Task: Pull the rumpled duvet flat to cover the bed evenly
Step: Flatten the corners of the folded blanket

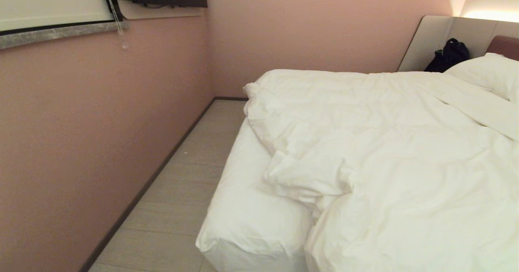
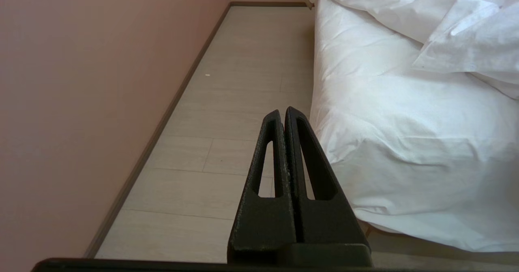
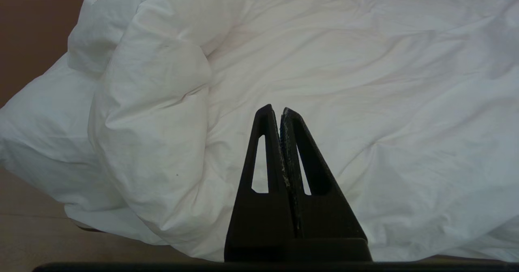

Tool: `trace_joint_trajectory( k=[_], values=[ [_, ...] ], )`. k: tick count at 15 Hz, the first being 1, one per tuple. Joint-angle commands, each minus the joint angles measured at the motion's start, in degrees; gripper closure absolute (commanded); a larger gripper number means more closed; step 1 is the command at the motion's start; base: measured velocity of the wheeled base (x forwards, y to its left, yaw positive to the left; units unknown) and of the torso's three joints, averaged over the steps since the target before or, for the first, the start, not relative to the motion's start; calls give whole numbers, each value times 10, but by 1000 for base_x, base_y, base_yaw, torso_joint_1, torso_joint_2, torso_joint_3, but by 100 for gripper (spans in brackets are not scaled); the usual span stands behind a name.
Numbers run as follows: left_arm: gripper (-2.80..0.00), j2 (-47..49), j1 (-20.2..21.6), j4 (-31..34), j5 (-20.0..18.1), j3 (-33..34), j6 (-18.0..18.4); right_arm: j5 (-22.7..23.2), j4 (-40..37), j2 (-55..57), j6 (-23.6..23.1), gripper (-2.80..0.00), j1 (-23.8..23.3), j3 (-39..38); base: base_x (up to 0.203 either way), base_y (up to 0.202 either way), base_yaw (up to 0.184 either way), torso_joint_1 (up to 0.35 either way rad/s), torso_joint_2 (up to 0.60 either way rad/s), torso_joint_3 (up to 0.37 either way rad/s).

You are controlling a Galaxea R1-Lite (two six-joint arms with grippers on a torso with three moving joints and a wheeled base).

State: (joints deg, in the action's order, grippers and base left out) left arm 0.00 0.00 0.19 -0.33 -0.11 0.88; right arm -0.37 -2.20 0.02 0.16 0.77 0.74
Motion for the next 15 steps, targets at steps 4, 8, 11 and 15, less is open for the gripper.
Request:
trace_joint_trajectory(
  k=[4, 8, 11, 15],
  values=[
    [0, 0, 0, 1, -9, -34, -5, 0, 0, 0, 0, 0, 0, 0, 0, 0, 0, 0, 0, 0],
    [0, 7, 0, 44, -49, -77, -8, -1, 0, 0, 0, 0, 0, 0, 0, 0, 0, 0, 0, 0],
    [0, 49, 0, 58, -73, -107, -33, 0, 0, 0, 0, 0, 0, 0, 0, 0, 0, 0, 0, 0],
    [0, 163, 0, 58, -106, -144, -106, 0, 0, 0, 0, 0, 0, 0, 0, 0, 0, 0, 0, 0]
  ],
)
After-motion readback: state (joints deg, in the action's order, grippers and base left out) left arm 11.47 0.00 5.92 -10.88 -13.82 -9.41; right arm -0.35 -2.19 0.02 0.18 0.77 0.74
